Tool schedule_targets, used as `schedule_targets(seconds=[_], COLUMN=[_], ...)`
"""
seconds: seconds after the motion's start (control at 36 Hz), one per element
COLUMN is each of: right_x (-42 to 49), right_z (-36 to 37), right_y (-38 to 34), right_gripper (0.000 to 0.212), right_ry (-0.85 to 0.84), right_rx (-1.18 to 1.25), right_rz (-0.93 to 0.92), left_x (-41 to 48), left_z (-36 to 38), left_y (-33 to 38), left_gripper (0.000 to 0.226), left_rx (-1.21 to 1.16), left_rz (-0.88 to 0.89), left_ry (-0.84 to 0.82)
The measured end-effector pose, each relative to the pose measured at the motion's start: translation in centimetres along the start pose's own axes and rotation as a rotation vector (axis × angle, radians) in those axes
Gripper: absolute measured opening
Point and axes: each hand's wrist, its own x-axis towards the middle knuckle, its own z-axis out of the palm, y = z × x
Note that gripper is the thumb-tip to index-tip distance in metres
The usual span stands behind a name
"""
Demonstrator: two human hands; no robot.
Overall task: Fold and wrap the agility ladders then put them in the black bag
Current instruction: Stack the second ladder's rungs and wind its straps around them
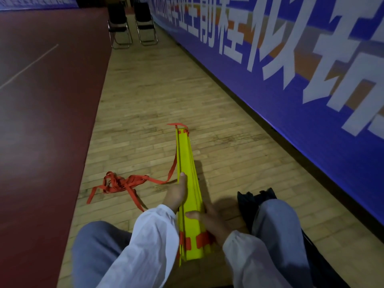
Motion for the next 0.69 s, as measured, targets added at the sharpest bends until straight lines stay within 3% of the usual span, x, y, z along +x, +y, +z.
schedule_targets(seconds=[0.14,0.28,0.33,0.42,0.56,0.67,0.69], right_x=[-0.2,-0.1,0.1,0.8,0.3,0.0,0.0], right_z=[0.0,0.1,-0.2,-0.7,0.0,0.5,0.5], right_y=[0.8,0.2,-0.2,-0.2,-0.9,-0.5,-0.5], right_gripper=[0.034,0.028,0.017,0.041,0.03,0.006,0.009], right_ry=[0.017,0.121,0.139,0.155,0.093,0.088,0.1], right_rx=[0.023,-0.041,-0.051,-0.061,0.011,0.065,0.063], right_rz=[-0.006,0.041,0.04,0.103,0.033,0.019,0.007], left_x=[-0.1,-0.2,0.2,0.9,0.3,0.3,0.4], left_z=[0.0,-0.3,-0.3,-0.1,0.8,1.2,1.3], left_y=[0.3,0.1,-0.4,-0.6,0.0,0.1,0.1], left_gripper=[0.076,0.059,0.058,0.049,0.053,0.053,0.054], left_rx=[0.062,0.255,0.231,0.088,-0.055,-0.041,-0.041], left_rz=[-0.022,0.015,-0.008,-0.017,-0.037,0.008,0.018], left_ry=[-0.039,-0.024,-0.026,-0.055,-0.037,-0.036,-0.036])
